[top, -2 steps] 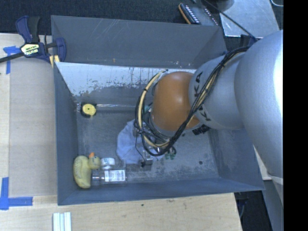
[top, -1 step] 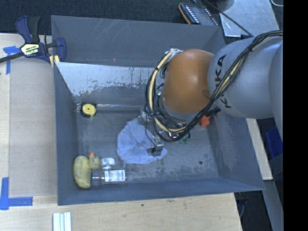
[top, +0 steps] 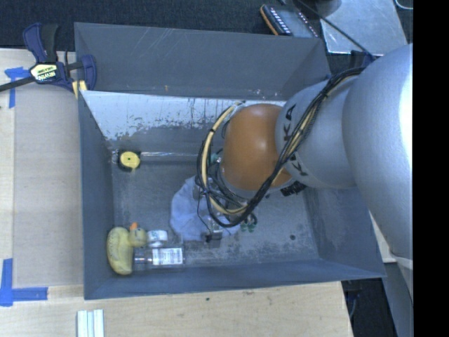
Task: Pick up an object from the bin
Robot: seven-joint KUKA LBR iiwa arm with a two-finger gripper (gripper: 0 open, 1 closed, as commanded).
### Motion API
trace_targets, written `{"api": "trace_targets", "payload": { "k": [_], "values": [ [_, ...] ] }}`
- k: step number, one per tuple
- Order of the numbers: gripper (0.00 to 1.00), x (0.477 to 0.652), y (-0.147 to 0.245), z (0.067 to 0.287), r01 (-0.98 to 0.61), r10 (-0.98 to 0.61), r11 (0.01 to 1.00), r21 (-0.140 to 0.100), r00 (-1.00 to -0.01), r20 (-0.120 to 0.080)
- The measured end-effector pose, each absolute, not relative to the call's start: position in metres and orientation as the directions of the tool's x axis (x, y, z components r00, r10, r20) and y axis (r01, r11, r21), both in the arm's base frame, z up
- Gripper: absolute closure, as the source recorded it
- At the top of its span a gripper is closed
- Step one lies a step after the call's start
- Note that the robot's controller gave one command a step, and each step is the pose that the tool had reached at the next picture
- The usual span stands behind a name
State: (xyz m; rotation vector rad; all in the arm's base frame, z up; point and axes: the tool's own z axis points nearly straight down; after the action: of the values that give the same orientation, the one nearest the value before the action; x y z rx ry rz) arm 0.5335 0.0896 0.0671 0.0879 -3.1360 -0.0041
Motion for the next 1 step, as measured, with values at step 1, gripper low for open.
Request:
{"api": "trace_targets", "payload": {
  "k": [1],
  "values": [
    [0.00,0.5899,0.1248,0.0712,-0.523,-0.524,0.852,-0.005,-0.852,-0.014]
  ]
}}
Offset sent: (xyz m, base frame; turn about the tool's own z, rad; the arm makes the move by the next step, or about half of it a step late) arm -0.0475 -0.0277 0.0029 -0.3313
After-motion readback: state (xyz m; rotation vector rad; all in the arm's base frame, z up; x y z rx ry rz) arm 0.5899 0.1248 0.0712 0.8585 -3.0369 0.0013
